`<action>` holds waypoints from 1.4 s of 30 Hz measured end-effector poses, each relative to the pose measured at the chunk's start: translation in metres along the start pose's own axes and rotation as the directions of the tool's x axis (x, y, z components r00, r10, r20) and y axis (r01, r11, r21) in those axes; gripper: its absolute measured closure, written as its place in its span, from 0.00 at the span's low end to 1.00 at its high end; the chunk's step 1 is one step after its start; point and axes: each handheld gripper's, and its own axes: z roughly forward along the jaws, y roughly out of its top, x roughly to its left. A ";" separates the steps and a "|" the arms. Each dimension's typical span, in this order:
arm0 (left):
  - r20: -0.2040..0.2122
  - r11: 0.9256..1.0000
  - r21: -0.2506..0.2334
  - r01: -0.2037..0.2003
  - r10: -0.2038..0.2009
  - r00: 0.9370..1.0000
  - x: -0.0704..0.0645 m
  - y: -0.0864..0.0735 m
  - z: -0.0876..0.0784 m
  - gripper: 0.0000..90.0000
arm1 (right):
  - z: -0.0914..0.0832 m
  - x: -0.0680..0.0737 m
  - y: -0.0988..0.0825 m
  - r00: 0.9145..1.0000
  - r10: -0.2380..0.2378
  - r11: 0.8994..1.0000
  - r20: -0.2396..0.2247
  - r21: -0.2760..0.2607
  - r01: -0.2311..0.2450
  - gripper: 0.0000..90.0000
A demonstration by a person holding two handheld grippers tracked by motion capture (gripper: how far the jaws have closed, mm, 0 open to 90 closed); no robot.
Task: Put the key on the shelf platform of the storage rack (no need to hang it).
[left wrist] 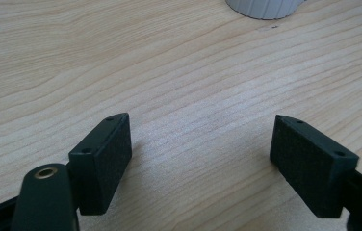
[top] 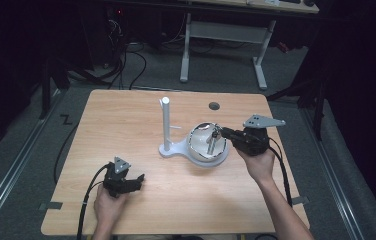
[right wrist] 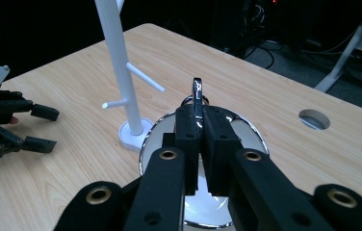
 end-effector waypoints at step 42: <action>0.000 1.000 -0.002 0.002 -0.002 1.000 0.000 0.000 0.000 0.26 | 0.048 0.002 -0.018 1.000 -0.009 0.991 -0.009 0.132 0.010 0.96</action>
